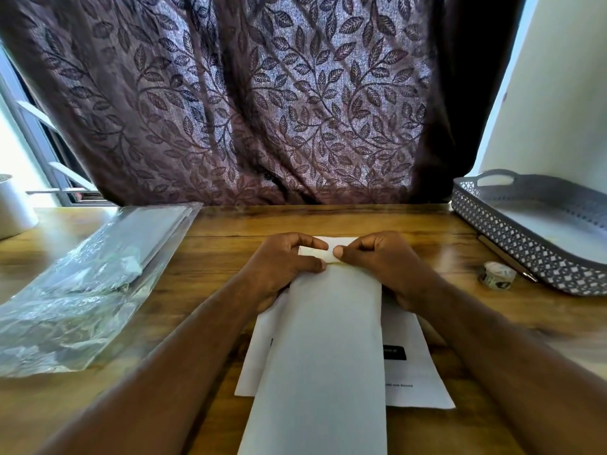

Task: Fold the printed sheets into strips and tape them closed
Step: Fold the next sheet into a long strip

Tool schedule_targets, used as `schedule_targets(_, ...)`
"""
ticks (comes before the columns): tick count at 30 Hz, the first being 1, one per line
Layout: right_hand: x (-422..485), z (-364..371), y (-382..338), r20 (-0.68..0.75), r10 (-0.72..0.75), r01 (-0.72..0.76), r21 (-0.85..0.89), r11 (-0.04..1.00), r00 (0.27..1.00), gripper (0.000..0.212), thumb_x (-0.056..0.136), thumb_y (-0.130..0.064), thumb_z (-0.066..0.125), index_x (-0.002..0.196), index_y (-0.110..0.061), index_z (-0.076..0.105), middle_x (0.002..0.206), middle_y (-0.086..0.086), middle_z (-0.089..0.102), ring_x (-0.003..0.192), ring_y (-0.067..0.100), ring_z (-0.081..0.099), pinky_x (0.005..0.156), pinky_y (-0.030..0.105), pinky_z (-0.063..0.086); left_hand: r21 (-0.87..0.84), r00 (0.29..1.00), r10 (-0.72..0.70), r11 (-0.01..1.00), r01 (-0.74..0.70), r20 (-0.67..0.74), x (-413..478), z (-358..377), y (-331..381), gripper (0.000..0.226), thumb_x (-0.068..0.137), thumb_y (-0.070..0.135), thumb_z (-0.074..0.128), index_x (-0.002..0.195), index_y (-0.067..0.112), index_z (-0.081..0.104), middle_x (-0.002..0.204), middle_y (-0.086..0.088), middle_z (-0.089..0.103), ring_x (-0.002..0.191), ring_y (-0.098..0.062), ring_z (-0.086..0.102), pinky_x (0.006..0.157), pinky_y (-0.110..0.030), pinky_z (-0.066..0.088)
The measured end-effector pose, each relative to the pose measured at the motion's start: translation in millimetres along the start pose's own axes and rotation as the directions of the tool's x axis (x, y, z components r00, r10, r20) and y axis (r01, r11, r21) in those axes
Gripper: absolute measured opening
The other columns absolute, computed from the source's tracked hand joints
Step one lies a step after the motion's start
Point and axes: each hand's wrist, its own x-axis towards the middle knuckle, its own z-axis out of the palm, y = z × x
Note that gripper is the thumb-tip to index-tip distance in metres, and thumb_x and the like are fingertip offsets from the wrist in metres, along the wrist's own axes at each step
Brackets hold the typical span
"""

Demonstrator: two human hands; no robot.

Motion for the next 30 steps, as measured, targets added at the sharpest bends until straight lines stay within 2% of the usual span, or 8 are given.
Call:
schedule_targets(4,0,0,1,0.018,0.007,-0.006,-0.060,0.998,1.000,0.020,0.079,-0.037,0.085,0.078,-0.017,0.081,0.081,0.002,0.078,0.070,0.015,0.072,0.066,0.032,0.060,0.036,1.000,0.029,0.999,-0.029,-0.002,-1,3,0,0.022,0.077,0.003,0.083,0.091,0.019,0.080,0.100,-0.008,0.077,0.089,-0.024,0.074,0.082,-0.039,0.062)
schedule_targets(7,0,0,0,0.047,-0.005,0.009,-0.072,0.997,0.999,0.021,0.073,-0.035,0.090,0.080,-0.017,0.080,0.083,0.004,0.078,0.074,0.015,0.071,0.072,0.035,0.060,-0.015,0.999,0.035,0.999,-0.035,-0.033,-4,4,0,0.006,0.081,0.018,0.083,0.086,0.017,0.080,0.092,-0.006,0.078,0.080,-0.019,0.072,0.077,-0.034,0.061)
schedule_targets(11,0,0,-2,0.059,-0.027,0.031,-0.068,0.997,0.998,0.024,0.069,-0.033,0.092,0.082,-0.016,0.080,0.086,0.006,0.078,0.086,0.030,0.074,0.080,0.044,0.061,0.061,0.995,0.077,0.995,-0.073,-0.069,-4,6,-2,0.008,0.077,0.020,0.087,0.080,0.018,0.080,0.075,0.006,0.073,0.067,-0.007,0.067,0.064,-0.023,0.056)
schedule_targets(13,1,-1,-2,0.059,-0.013,0.015,-0.042,0.999,0.998,0.025,0.068,-0.031,0.093,0.082,-0.016,0.079,0.087,0.007,0.078,0.087,0.032,0.074,0.080,0.044,0.063,0.048,0.996,0.060,0.997,-0.057,-0.063,-4,4,-1,0.012,0.075,0.016,0.088,0.083,0.019,0.080,0.072,0.004,0.071,0.067,-0.010,0.067,0.065,-0.029,0.060)
schedule_targets(17,0,-4,-2,0.112,0.105,-0.112,0.062,0.992,0.988,0.020,0.072,-0.023,0.091,0.081,-0.012,0.078,0.086,0.012,0.077,0.075,0.023,0.072,0.070,0.037,0.060,0.023,0.999,0.013,1.000,-0.012,-0.041,-6,2,2,0.022,0.074,0.006,0.086,0.089,0.021,0.080,0.087,-0.011,0.076,0.081,-0.025,0.073,0.086,-0.047,0.061)
schedule_targets(21,-2,-2,-1,0.162,0.210,-0.229,0.103,0.968,0.964,0.019,0.079,-0.019,0.085,0.084,-0.002,0.079,0.091,0.018,0.077,0.076,0.025,0.071,0.077,0.041,0.059,0.025,0.998,0.008,1.000,-0.007,-0.065,-7,2,2,0.022,0.075,0.005,0.086,0.090,0.021,0.080,0.099,-0.020,0.076,0.097,-0.038,0.073,0.089,-0.053,0.059)
schedule_targets(25,0,-6,-6,0.195,0.273,-0.306,0.167,0.937,0.942,0.011,0.084,-0.008,0.079,0.091,-0.001,0.079,0.097,0.017,0.078,0.082,0.027,0.073,0.075,0.039,0.061,0.012,0.997,0.005,1.000,-0.004,-0.071,-4,-3,3,0.019,0.081,0.004,0.079,0.089,0.022,0.081,0.097,-0.017,0.077,0.086,-0.029,0.075,0.081,-0.044,0.063)
schedule_targets(30,-1,-11,-10,0.199,0.326,-0.363,0.190,0.912,0.924,0.015,0.089,0.002,0.069,0.102,0.003,0.076,0.101,0.017,0.078,0.087,0.027,0.073,0.074,0.038,0.063,-0.020,0.999,-0.011,1.000,0.010,-0.053,-5,-5,4,0.024,0.093,0.002,0.066,0.092,0.021,0.081,0.095,-0.010,0.078,0.081,-0.024,0.076,0.066,-0.031,0.060)
